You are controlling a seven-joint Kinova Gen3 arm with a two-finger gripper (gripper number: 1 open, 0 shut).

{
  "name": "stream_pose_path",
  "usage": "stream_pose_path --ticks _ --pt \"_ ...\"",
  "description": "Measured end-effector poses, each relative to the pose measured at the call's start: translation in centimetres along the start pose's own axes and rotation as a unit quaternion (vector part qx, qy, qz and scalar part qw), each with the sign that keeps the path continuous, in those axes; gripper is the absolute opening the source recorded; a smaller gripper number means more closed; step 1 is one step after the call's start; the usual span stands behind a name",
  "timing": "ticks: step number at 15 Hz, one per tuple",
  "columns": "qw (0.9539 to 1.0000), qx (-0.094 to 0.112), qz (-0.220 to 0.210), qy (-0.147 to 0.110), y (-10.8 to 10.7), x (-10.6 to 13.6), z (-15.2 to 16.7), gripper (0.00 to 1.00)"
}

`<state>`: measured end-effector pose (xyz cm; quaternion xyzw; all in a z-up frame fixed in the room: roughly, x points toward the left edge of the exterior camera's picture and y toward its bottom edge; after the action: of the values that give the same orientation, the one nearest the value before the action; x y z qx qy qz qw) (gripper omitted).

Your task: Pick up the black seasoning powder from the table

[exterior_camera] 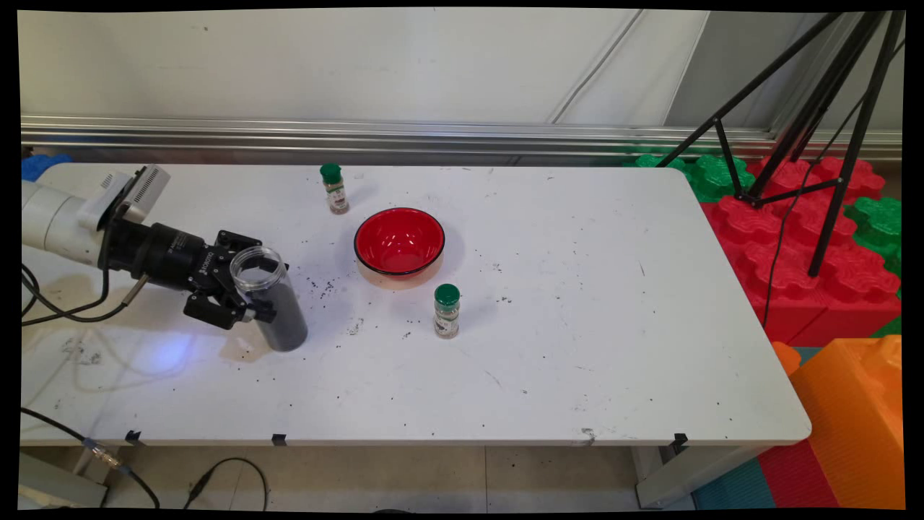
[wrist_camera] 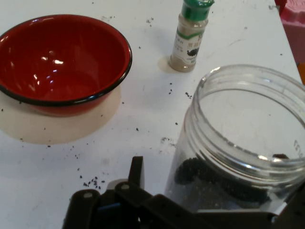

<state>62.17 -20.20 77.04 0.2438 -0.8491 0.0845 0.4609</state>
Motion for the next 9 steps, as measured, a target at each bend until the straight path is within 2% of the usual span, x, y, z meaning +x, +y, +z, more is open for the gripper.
stream_pose_path --ticks 8,9 --pt "0.9999 0.0 0.0 0.016 -0.04 -0.13 0.47 1.0" --pt "0.9998 0.0 0.0 0.018 -0.05 -0.12 0.53 0.0"
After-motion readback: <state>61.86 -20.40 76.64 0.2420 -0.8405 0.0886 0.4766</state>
